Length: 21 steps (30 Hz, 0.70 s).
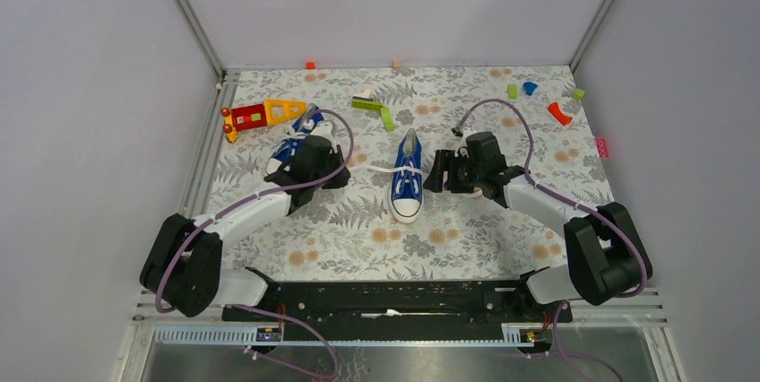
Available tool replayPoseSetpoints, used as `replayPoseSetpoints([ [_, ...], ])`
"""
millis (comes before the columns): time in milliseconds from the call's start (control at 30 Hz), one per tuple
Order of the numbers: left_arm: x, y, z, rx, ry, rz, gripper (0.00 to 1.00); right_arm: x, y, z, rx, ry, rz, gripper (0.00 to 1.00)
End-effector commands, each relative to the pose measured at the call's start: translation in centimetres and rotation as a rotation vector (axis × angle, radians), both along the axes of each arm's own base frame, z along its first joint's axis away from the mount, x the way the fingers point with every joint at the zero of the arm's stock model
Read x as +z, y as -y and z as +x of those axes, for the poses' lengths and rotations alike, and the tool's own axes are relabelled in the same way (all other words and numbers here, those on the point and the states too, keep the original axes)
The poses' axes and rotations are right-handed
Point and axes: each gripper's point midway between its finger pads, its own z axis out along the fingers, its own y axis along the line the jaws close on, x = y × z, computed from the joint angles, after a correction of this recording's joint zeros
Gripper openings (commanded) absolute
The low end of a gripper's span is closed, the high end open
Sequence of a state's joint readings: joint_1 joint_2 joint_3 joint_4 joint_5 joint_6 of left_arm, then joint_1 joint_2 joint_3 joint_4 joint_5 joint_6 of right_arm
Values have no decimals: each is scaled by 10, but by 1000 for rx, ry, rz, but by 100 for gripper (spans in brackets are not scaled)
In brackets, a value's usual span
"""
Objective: Tie the shoes
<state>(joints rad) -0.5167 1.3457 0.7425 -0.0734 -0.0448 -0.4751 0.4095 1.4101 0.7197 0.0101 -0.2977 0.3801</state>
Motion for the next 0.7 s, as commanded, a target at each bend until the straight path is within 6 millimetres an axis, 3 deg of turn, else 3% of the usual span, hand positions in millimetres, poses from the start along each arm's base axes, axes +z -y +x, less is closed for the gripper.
replayPoseSetpoints([
  [0,-12,-30,-8,152,-35,17,33,15,0,18,-22,80,-24,75],
  [100,-16,-32,-16,141,-43,21,51,7,9,13,-48,45,-70,76],
  [167,-8,-25,-10,108,-5,28,79,4,18,12,-78,36,-105,76],
  [200,-4,-19,-6,78,20,36,86,6,20,11,-84,38,-115,76],
  [333,7,12,20,-55,94,122,85,10,31,8,-104,66,-149,77],
  [400,1,26,31,-122,85,170,81,12,31,5,-105,72,-139,76],
  [500,-28,43,40,-242,-7,241,78,22,25,-4,-87,63,-90,75],
  [667,-45,56,34,-374,-109,278,73,30,31,-20,-65,99,-80,75],
])
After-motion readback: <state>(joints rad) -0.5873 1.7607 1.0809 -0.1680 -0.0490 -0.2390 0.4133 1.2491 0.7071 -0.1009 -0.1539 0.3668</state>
